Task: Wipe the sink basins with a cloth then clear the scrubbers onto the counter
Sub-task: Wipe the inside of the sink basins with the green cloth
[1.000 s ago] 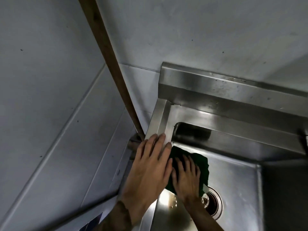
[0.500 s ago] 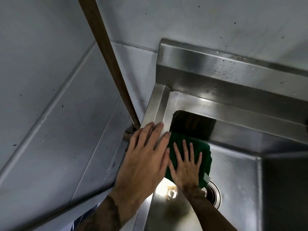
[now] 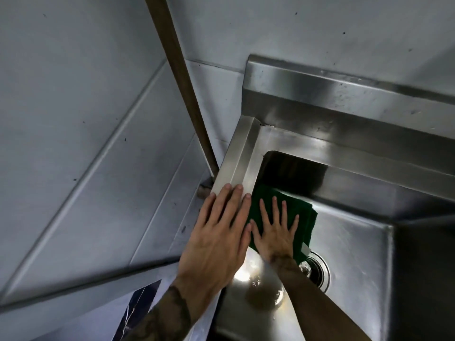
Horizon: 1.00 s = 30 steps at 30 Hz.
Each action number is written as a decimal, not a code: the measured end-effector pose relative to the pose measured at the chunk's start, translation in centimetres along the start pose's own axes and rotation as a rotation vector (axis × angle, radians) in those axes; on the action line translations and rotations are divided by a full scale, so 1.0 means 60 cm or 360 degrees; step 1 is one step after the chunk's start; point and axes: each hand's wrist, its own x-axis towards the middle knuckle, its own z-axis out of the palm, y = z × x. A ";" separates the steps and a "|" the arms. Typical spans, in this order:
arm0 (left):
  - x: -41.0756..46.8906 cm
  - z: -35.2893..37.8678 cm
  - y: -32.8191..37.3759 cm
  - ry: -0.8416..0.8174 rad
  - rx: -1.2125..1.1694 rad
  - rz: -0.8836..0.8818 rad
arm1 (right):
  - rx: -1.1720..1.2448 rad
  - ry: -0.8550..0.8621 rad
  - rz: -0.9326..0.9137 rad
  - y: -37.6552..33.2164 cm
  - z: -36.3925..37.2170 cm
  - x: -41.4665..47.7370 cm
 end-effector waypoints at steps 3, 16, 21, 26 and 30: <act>0.002 -0.002 0.001 -0.0055 -0.0006 0.0022 | -0.0021 0.0054 -0.0073 0.001 0.026 -0.074; 0.005 -0.007 0.000 -0.0025 -0.0066 0.0032 | -0.0071 0.0013 -0.0242 -0.008 0.047 -0.139; 0.004 -0.011 -0.001 -0.0029 -0.0107 0.0034 | -0.0132 0.0030 -0.0343 -0.001 0.046 -0.125; 0.005 -0.022 -0.001 -0.0052 -0.0087 0.0029 | -0.0259 -0.0085 -0.0807 0.038 0.063 -0.241; 0.007 -0.026 -0.001 -0.0065 -0.0054 0.0027 | -0.0378 -0.0235 -0.1193 0.082 0.062 -0.293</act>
